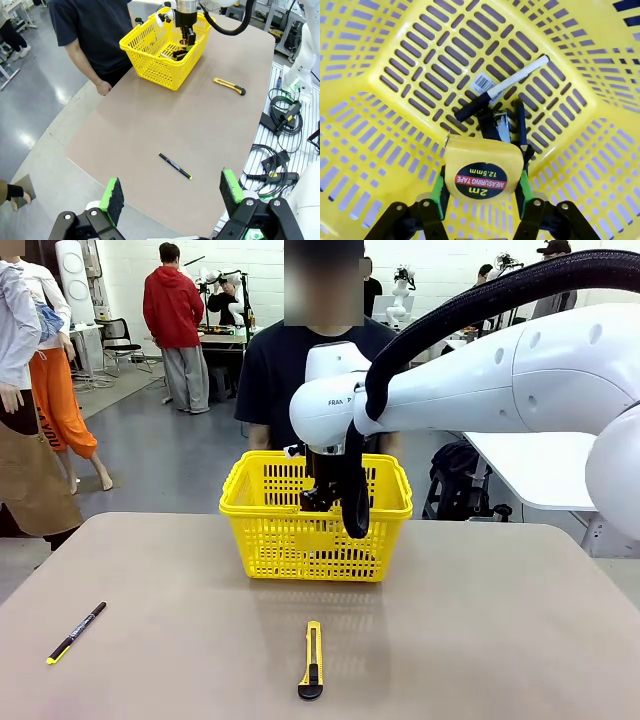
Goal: Place the items the person wants into the basket.
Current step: Pick up the item the person points to and place it in the Market Basket.
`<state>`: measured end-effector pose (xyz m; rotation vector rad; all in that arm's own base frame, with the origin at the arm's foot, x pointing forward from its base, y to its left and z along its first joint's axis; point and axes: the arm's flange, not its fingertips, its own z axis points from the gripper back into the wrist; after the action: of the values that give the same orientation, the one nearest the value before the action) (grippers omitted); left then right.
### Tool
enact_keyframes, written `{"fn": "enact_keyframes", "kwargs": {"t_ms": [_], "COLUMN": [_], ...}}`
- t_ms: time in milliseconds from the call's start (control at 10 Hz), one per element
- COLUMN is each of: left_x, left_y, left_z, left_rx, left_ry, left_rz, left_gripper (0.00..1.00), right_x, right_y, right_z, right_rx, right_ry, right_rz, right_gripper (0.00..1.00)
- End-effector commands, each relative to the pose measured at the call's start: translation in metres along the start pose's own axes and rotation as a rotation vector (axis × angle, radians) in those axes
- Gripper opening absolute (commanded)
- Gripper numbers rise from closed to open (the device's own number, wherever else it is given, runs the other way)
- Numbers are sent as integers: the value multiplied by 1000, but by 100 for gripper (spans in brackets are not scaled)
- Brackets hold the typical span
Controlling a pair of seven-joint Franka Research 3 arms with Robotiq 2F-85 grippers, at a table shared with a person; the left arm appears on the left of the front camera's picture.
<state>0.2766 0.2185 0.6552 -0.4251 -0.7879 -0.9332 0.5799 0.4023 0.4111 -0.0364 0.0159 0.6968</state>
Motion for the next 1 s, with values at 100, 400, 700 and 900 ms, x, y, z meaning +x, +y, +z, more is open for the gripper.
{"fn": "enact_keyframes", "kwargs": {"t_ms": [100, 400, 700, 900], "left_x": [0, 0, 0, 0], "left_y": [-1, -1, -1, -1], "left_z": [0, 0, 0, 0], "left_rx": [1, 1, 1, 1], "left_ry": [-8, -8, -8, -8], "left_rz": [-7, -7, -7, -7], "left_gripper": [100, 100, 100, 100], "right_x": [6, 5, -7, -69], "right_y": [0, -3, 0, 1], "right_z": [6, 5, 18, 82], "right_rx": [10, 17, 24, 10], "right_ry": [2, 3, -20, -145], "right_rz": [16, 11, -2, -17], "right_gripper": [92, 100, 100, 100]}}
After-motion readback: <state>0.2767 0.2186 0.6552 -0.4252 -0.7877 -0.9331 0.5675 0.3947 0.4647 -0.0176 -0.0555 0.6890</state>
